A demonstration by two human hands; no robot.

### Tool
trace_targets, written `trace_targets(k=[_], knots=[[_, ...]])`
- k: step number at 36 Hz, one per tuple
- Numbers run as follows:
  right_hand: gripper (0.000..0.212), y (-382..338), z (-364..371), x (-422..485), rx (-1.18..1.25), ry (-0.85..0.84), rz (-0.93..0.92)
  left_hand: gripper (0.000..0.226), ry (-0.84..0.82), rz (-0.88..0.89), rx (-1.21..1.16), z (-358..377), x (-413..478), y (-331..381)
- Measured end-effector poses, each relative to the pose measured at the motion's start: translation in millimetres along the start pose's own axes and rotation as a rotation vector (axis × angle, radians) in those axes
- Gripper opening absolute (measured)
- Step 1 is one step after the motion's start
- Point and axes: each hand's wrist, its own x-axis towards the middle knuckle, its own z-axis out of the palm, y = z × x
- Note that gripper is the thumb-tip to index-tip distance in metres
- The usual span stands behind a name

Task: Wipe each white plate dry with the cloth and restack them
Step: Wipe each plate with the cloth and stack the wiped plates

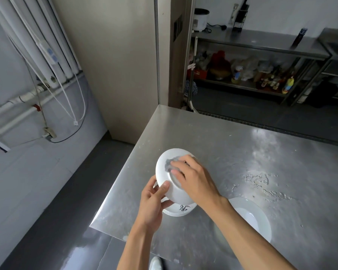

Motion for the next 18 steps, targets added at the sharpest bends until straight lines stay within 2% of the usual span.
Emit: trace_targets(k=[4,8,18], knots=[[0.018,1,0,-5,0.076,-0.114,-0.117,0.034,0.046,0.017,-0.056,-7,4,0],[0.014,11,-3,-8,0.064,-0.207,-0.098,0.032,0.062,0.003,-0.111,-16,6,0],[0.007,28,-13,-1,-0.133,-0.055,0.122,0.038,-0.011,-0.043,-0.026,-20,0,1]])
